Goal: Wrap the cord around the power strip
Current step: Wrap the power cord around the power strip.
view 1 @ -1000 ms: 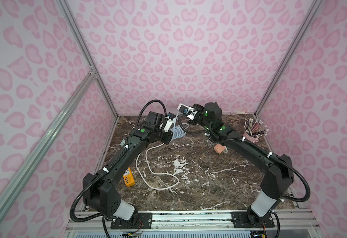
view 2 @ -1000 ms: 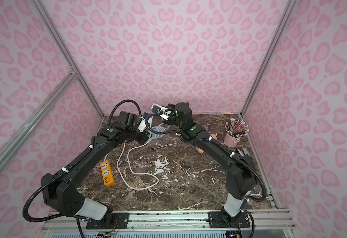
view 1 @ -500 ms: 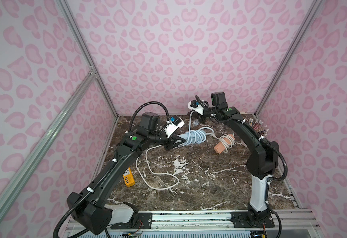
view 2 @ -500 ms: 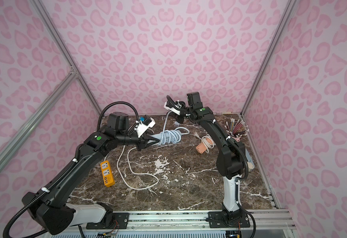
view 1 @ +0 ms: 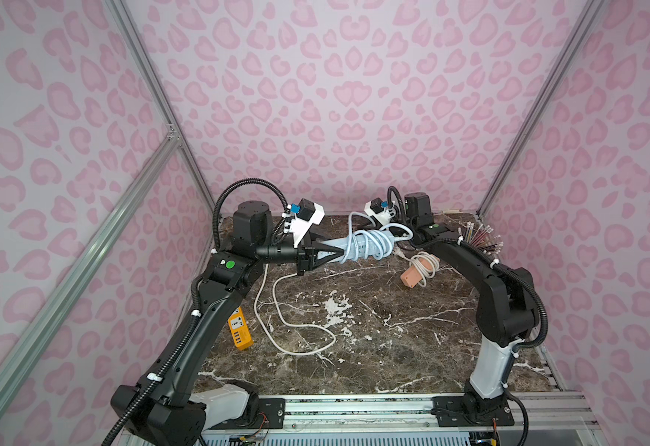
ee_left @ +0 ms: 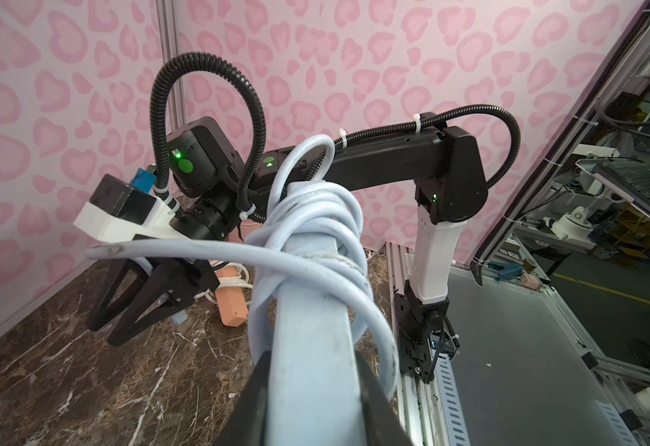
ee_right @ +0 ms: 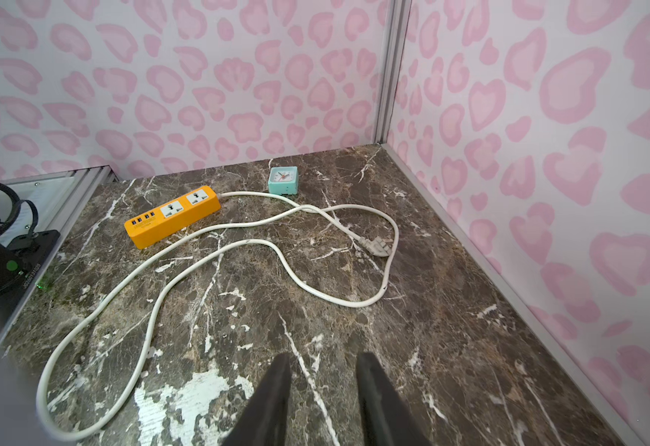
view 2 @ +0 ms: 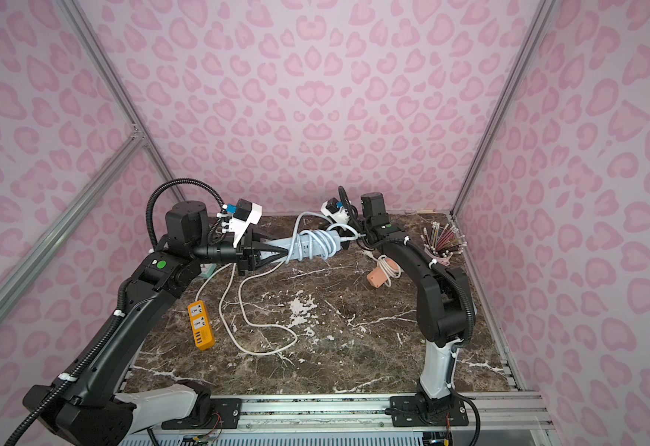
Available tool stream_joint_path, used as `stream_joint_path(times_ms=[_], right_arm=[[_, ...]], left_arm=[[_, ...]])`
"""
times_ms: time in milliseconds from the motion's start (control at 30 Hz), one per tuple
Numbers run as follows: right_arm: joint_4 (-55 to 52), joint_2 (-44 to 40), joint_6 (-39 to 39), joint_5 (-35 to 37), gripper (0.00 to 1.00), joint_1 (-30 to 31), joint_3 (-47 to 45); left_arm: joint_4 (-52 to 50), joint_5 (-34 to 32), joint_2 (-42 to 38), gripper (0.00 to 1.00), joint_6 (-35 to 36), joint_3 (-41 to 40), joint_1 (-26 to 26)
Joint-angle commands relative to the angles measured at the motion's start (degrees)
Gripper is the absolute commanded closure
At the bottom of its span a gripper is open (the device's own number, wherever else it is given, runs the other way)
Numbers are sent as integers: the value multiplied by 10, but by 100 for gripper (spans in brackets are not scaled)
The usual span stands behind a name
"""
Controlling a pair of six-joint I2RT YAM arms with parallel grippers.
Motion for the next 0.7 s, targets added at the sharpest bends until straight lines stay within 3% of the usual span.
stream_joint_path(times_ms=[0, 200, 367, 500, 567, 667], right_arm=[[40, -7, 22, -15, 70, -2, -11], [110, -34, 77, 6, 76, -10, -74], [218, -64, 214, 39, 98, -4, -148], [281, -83, 292, 59, 100, 34, -205], [264, -90, 292, 72, 100, 69, -214], [202, -115, 247, 98, 100, 106, -216]], left_arm=[[82, 7, -5, 97, -29, -4, 7], [160, -30, -15, 97, -96, -23, 38], [362, -144, -18, 97, -280, -115, 62], [502, -237, -5, 97, -380, -171, 62], [466, -304, 7, 97, -344, -163, 57], [313, -455, 40, 97, -183, -119, 35]])
